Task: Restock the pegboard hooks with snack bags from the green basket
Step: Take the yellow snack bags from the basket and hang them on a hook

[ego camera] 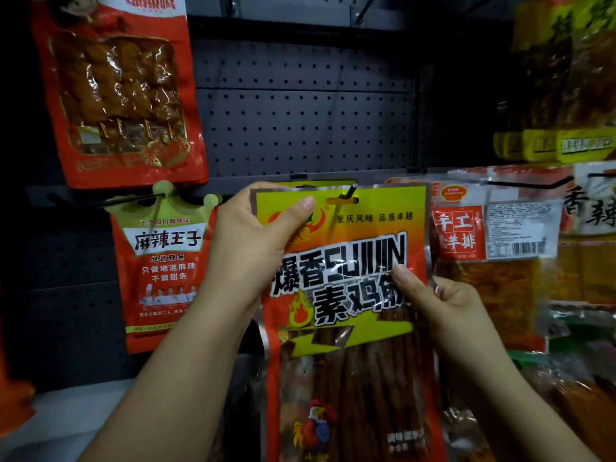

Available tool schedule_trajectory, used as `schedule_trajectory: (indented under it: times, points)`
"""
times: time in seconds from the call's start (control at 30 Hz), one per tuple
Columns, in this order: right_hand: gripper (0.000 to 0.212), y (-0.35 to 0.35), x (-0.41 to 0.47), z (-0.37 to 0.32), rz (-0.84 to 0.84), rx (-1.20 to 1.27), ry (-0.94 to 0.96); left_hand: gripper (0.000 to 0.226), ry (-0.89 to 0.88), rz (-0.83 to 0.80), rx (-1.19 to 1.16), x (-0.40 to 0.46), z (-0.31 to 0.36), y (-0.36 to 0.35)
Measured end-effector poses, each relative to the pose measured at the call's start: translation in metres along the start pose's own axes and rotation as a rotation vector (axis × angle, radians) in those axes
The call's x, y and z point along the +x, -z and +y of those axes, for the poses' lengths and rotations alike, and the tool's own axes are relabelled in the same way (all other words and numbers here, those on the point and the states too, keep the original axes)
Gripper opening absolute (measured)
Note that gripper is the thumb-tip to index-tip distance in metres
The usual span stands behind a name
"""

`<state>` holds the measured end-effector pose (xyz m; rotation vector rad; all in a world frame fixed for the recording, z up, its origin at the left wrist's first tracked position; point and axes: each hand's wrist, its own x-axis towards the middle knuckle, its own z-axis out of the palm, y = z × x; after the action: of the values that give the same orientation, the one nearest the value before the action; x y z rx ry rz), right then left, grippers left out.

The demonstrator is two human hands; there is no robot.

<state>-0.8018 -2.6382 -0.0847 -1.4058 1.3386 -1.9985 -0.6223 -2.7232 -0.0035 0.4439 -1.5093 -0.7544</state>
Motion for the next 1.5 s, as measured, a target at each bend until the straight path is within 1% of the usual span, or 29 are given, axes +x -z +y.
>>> schedule_trajectory:
  times: [0.07, 0.17, 0.3, 0.43, 0.5, 0.6, 0.7, 0.77, 0.83, 0.93, 1.0, 1.1, 1.13, 1.2, 1.23, 1.27, 1.33, 1.37, 1.4, 1.43, 1.47, 1.5]
  points:
    - [0.052, -0.004, 0.009, 0.002, 0.002, -0.012, -0.009, 0.014, -0.014, -0.033, 0.003, 0.004, -0.006, 0.001]
    - [0.052, -0.011, 0.024, 0.008, -0.008, -0.028, -0.022, 0.012, 0.031, -0.063, 0.100, 0.010, -0.023, 0.005]
    - [0.050, -0.020, 0.050, 0.019, -0.024, -0.095, -0.039, 0.012, 0.118, -0.020, 0.201, 0.030, -0.046, 0.006]
    - [0.061, -0.031, 0.072, 0.030, -0.026, -0.161, -0.043, 0.008, 0.139, 0.039, 0.315, 0.052, -0.062, -0.001]
    - [0.054, -0.036, 0.080, 0.034, -0.002, -0.176, -0.049, 0.011, 0.158, 0.069, 0.364, 0.061, -0.069, -0.005]
    - [0.037, -0.040, 0.088, 0.040, 0.010, -0.180, -0.068, 0.019, 0.143, 0.116, 0.449, 0.069, -0.075, -0.007]
    - [0.031, -0.032, 0.082, 0.047, -0.027, -0.142, -0.113, 0.022, 0.085, 0.161, 0.522, 0.072, -0.078, -0.007]
    - [0.025, -0.022, 0.073, 0.051, 0.009, -0.132, -0.133, 0.023, 0.047, 0.179, 0.547, 0.073, -0.081, -0.007]
    - [0.019, -0.013, 0.060, 0.052, 0.099, -0.135, -0.097, 0.024, 0.009, 0.198, 0.561, 0.070, -0.083, -0.007]
    - [0.026, -0.001, 0.039, 0.043, 0.290, -0.173, 0.073, 0.018, -0.020, 0.225, 0.544, 0.065, -0.085, -0.008]
    - [0.026, 0.004, 0.028, 0.030, 0.416, -0.187, 0.195, 0.014, -0.026, 0.235, 0.542, 0.062, -0.085, -0.009]
    - [0.033, 0.014, 0.015, 0.005, 0.543, -0.216, 0.337, 0.013, -0.017, 0.236, 0.552, 0.058, -0.082, -0.010]
    - [0.036, 0.016, 0.011, -0.004, 0.557, -0.225, 0.375, 0.015, -0.021, 0.229, 0.556, 0.057, -0.080, -0.010]
    - [0.034, 0.019, 0.002, -0.022, 0.556, -0.229, 0.432, 0.016, -0.034, 0.204, 0.567, 0.055, -0.079, -0.009]
    - [0.033, 0.019, -0.003, -0.030, 0.546, -0.220, 0.445, 0.023, -0.049, 0.195, 0.583, 0.052, -0.077, -0.009]
    - [0.032, 0.019, -0.007, -0.037, 0.531, -0.207, 0.448, 0.036, -0.072, 0.199, 0.611, 0.049, -0.075, -0.009]
    - [0.030, 0.016, -0.013, -0.048, 0.479, -0.196, 0.426, 0.060, -0.143, 0.258, 0.644, 0.040, -0.069, -0.007]
    - [0.030, 0.015, -0.015, -0.050, 0.446, -0.177, 0.391, 0.063, -0.203, 0.295, 0.625, 0.034, -0.065, -0.007]
    - [0.028, 0.013, -0.016, -0.051, 0.411, -0.130, 0.330, 0.059, -0.260, 0.309, 0.583, 0.027, -0.059, -0.007]
    - [0.027, 0.012, -0.015, -0.050, 0.370, -0.068, 0.256, 0.046, -0.303, 0.298, 0.513, 0.021, -0.055, -0.006]
    - [0.026, 0.010, -0.014, -0.048, 0.334, -0.008, 0.188, 0.030, -0.316, 0.266, 0.414, 0.015, -0.050, -0.007]
    - [0.026, 0.009, -0.013, -0.045, 0.309, 0.034, 0.138, 0.015, -0.286, 0.210, 0.289, 0.010, -0.043, -0.008]
